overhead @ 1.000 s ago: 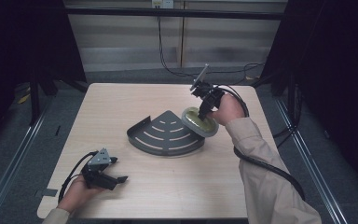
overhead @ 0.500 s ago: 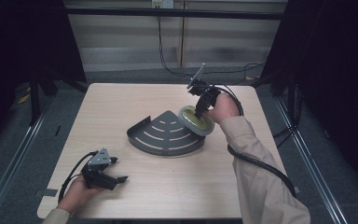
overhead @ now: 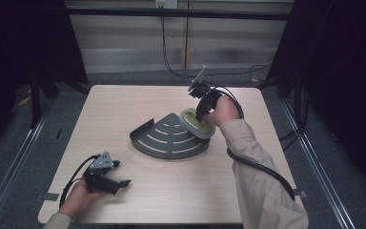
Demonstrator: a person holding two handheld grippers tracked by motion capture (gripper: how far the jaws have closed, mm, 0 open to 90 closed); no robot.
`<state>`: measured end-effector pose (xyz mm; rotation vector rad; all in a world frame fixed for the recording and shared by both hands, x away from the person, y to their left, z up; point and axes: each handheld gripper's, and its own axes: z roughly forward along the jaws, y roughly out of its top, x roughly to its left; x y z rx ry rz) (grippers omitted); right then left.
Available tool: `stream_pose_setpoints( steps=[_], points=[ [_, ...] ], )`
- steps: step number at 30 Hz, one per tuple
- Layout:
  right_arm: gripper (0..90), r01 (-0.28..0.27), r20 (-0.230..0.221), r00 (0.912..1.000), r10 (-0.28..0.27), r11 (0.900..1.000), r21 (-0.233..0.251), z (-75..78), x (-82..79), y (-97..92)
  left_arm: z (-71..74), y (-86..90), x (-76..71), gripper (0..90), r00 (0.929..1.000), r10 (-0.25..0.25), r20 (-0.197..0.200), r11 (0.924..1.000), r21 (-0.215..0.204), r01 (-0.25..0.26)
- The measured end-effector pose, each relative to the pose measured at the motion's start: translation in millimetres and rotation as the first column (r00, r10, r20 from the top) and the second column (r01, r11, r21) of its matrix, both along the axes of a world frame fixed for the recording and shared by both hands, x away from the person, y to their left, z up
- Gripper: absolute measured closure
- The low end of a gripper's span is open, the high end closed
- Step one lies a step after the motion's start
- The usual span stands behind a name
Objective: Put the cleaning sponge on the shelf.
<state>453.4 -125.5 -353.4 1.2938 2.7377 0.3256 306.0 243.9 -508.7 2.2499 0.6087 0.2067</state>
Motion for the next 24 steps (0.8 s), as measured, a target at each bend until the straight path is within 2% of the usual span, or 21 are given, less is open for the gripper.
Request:
stream_pose_setpoints(
  steps=[24],
  points=[
    [71.2, 0.005, -0.010, 0.9999, -0.005, 1.0000, -0.003, -12.8, 0.5, 13.0, -0.1, 0.0, 0.0, 13.2, 1.0000, 0.000, -0.001, 1.0000, -0.001, 0.000]
  ],
)
